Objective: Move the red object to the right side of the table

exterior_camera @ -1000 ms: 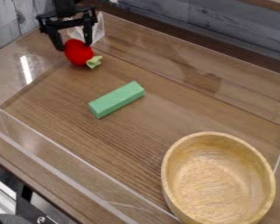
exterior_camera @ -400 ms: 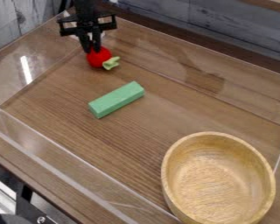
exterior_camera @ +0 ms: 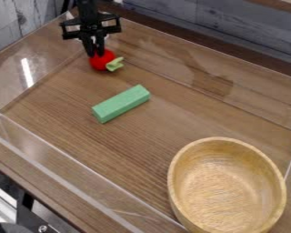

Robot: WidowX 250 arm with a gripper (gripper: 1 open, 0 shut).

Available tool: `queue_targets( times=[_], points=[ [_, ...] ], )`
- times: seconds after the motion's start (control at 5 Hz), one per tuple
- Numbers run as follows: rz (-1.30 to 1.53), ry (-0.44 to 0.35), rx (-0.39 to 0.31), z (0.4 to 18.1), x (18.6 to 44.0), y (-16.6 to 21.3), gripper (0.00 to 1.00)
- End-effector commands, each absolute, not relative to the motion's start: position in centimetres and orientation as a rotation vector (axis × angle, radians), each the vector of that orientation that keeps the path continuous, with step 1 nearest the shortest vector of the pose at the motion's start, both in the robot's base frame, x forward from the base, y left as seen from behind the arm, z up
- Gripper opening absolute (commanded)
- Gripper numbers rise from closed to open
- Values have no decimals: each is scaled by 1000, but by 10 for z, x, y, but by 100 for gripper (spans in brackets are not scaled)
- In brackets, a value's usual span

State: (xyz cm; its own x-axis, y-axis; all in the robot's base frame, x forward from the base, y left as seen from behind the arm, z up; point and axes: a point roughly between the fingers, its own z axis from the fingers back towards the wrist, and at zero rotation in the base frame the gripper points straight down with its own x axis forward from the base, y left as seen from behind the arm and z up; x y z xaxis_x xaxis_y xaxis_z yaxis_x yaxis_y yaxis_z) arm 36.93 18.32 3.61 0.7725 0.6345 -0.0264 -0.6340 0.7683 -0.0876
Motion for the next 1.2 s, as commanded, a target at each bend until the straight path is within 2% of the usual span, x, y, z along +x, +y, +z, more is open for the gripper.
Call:
queue_targets(
  times=[0.0, 0.4, 1.0],
  points=[
    [689, -34, -81, 32, 370, 185, 0],
    [699, -44, -68, 16, 369, 190, 0],
    [706, -55, -46, 4, 365, 195, 0]
  ],
)
